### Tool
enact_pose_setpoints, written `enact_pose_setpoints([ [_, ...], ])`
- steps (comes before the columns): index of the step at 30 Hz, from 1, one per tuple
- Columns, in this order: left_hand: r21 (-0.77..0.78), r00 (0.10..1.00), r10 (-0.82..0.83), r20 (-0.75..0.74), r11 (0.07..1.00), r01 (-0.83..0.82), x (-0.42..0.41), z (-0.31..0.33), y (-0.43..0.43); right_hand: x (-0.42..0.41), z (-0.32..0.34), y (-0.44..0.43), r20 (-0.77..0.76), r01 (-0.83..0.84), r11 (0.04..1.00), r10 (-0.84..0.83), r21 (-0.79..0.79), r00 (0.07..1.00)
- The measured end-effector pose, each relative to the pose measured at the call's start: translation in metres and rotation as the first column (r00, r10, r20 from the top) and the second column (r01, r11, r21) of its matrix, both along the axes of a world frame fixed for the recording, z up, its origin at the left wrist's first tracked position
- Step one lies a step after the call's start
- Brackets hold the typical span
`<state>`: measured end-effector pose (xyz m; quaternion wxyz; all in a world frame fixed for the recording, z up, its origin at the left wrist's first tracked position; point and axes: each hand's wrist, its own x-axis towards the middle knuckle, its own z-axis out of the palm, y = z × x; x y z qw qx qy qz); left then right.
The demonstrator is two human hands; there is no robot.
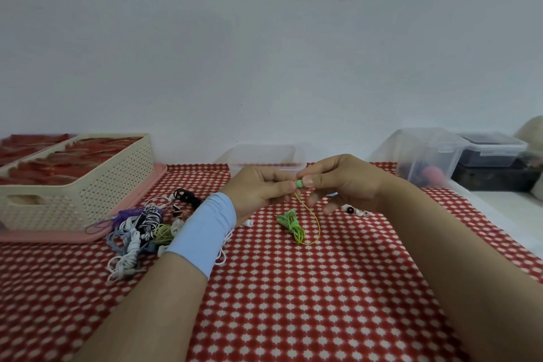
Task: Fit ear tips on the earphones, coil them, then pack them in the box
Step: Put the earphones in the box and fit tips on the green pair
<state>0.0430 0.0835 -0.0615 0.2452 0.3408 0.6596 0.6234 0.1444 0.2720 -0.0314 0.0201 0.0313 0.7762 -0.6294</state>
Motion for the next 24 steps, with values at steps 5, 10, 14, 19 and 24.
enact_pose_setpoints([
  [5, -0.037, 0.999, 0.021, -0.045, 0.999, -0.023, -0.001, -0.001, -0.001, -0.001, -0.002, -0.001, -0.002, 0.012, 0.999, -0.012, 0.031, 1.000],
  [10, -0.074, 0.995, 0.050, -0.092, 0.996, -0.057, -0.004, 0.000, -0.005, -0.004, -0.006, -0.006, -0.019, 0.036, 0.998, -0.036, 0.047, 0.999],
  [14, -0.166, 0.968, 0.120, -0.220, 0.973, -0.158, -0.009, 0.004, -0.008, -0.003, 0.004, -0.011, 0.037, 0.083, 0.927, -0.104, 0.366, 0.994],
  [19, -0.223, 0.919, 0.186, -0.346, 0.936, -0.274, -0.011, 0.014, -0.010, -0.008, -0.001, -0.042, 0.303, -0.149, 0.550, -0.202, 0.822, 0.931],
  [24, -0.370, 0.864, 0.089, -0.495, 0.879, -0.302, -0.009, 0.014, -0.012, -0.011, -0.005, -0.048, 0.232, -0.130, 0.504, -0.145, 0.854, 0.962],
])
